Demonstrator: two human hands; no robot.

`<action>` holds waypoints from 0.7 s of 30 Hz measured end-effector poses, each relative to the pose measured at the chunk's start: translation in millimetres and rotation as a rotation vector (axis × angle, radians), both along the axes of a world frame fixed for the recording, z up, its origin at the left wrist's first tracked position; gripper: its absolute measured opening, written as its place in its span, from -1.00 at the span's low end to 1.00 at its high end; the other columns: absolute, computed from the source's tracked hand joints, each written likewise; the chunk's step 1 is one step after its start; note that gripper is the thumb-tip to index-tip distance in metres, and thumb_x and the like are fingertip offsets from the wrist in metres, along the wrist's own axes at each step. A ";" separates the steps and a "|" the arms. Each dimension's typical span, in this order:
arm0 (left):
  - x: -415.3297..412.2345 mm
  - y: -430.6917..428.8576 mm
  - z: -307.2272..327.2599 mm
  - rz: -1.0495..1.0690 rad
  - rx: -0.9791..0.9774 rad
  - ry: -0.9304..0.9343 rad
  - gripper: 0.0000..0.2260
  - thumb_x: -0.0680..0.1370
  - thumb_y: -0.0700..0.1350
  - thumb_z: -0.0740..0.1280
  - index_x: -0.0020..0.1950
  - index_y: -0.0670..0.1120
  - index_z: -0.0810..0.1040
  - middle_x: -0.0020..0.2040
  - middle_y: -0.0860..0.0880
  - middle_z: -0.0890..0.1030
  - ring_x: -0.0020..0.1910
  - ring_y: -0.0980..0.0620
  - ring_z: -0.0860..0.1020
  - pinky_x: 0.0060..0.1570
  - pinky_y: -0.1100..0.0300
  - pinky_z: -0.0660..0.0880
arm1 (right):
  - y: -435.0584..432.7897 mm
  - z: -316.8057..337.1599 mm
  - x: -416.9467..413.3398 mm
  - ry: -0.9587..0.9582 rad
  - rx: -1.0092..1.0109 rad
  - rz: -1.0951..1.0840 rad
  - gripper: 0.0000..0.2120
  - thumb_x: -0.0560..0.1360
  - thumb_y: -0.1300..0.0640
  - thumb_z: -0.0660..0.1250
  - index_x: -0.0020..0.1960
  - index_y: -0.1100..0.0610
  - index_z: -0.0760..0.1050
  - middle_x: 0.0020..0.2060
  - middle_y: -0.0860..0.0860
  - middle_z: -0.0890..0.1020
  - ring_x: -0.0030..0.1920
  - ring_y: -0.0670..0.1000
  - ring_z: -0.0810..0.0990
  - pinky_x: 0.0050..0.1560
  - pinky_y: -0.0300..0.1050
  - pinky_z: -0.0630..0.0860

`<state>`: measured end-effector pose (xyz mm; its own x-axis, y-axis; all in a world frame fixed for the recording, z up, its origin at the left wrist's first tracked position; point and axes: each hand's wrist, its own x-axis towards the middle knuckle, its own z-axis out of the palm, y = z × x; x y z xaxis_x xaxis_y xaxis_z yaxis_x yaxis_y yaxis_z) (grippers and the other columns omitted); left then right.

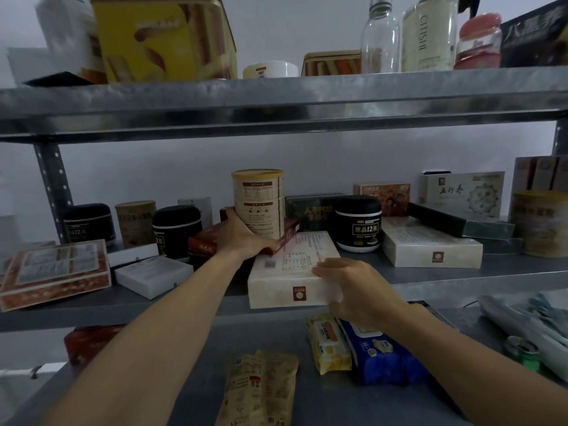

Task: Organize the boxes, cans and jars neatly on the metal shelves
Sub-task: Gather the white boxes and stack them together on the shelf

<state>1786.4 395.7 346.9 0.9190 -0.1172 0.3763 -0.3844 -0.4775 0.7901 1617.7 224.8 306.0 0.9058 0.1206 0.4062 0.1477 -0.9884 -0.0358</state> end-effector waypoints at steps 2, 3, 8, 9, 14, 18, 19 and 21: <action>-0.5 -0.1 -0.5 -0.019 -0.016 0.006 0.03 0.08 -0.02 0.68 0.42 -0.07 0.20 0.34 -0.05 0.45 0.33 -0.08 0.42 0.31 0.02 0.40 | -4.6 1.8 -7.1 -0.012 -0.020 0.003 -0.35 0.46 0.10 0.43 0.50 0.00 0.29 0.48 -0.05 0.34 0.49 -0.07 0.24 0.48 -0.14 0.14; -0.1 -0.4 -1.2 -0.021 -0.024 0.008 0.02 0.07 -0.01 0.68 0.41 -0.06 0.20 0.34 -0.05 0.46 0.33 -0.08 0.43 0.31 -0.01 0.42 | -6.6 3.4 -11.5 -0.016 -0.035 0.002 -0.35 0.46 0.09 0.43 0.50 -0.01 0.29 0.48 -0.06 0.35 0.49 -0.08 0.24 0.47 -0.16 0.14; 1.5 -5.9 -5.8 -0.027 -0.083 0.037 0.01 0.00 0.04 0.68 0.34 -0.03 0.26 0.28 -0.03 0.50 0.28 -0.05 0.47 0.25 0.01 0.46 | -11.8 6.0 -31.6 -0.021 -0.067 -0.006 -0.36 0.48 0.06 0.42 0.51 -0.04 0.26 0.49 -0.07 0.32 0.48 -0.08 0.25 0.46 -0.15 0.19; 1.5 -6.9 -6.8 -0.029 -0.095 0.039 0.02 -0.01 0.05 0.68 0.34 -0.02 0.25 0.28 -0.03 0.50 0.28 -0.05 0.47 0.26 0.00 0.46 | -12.3 4.4 -33.9 -0.024 -0.062 -0.008 -0.36 0.48 0.06 0.41 0.51 -0.04 0.26 0.49 -0.07 0.31 0.49 -0.08 0.24 0.46 -0.16 0.19; 2.8 -9.9 -9.1 -0.031 -0.159 0.077 0.09 -0.05 0.06 0.68 0.37 -0.02 0.23 0.28 -0.03 0.50 0.28 -0.06 0.47 0.27 -0.03 0.46 | -14.2 -2.5 -38.6 -0.030 -0.020 -0.005 -0.34 0.47 0.07 0.42 0.51 -0.02 0.27 0.48 -0.06 0.32 0.48 -0.08 0.25 0.48 -0.13 0.22; 6.3 -10.1 -12.2 -0.037 -0.194 0.098 0.18 -0.19 0.14 0.64 0.37 -0.01 0.25 0.26 0.00 0.52 0.27 -0.04 0.49 0.25 -0.06 0.47 | -16.4 -3.7 -40.0 -0.062 0.028 0.005 -0.35 0.44 0.10 0.45 0.48 0.00 0.32 0.45 -0.04 0.37 0.46 -0.07 0.30 0.46 -0.13 0.26; 5.5 -9.9 -12.2 -0.035 -0.197 0.097 0.18 -0.19 0.14 0.64 0.37 -0.01 0.25 0.27 -0.01 0.52 0.28 -0.04 0.48 0.25 -0.06 0.47 | -16.8 -4.0 -40.2 -0.072 0.042 0.012 -0.35 0.42 0.11 0.46 0.47 0.01 0.34 0.44 -0.03 0.39 0.45 -0.06 0.31 0.46 -0.11 0.27; -0.1 -9.9 -9.9 -0.026 -0.193 0.093 0.16 -0.15 0.11 0.65 0.38 -0.04 0.25 0.29 -0.03 0.51 0.29 -0.06 0.48 0.26 -0.04 0.46 | -18.1 -4.2 -40.6 -0.095 0.075 0.029 -0.35 0.39 0.13 0.49 0.44 0.03 0.39 0.41 -0.01 0.43 0.43 -0.04 0.34 0.44 -0.09 0.31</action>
<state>1786.3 385.8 337.0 0.9485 -0.0757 0.3077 -0.3158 -0.3047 0.8986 1577.1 206.8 301.8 0.8595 0.1118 0.4987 0.1820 -0.9788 -0.0941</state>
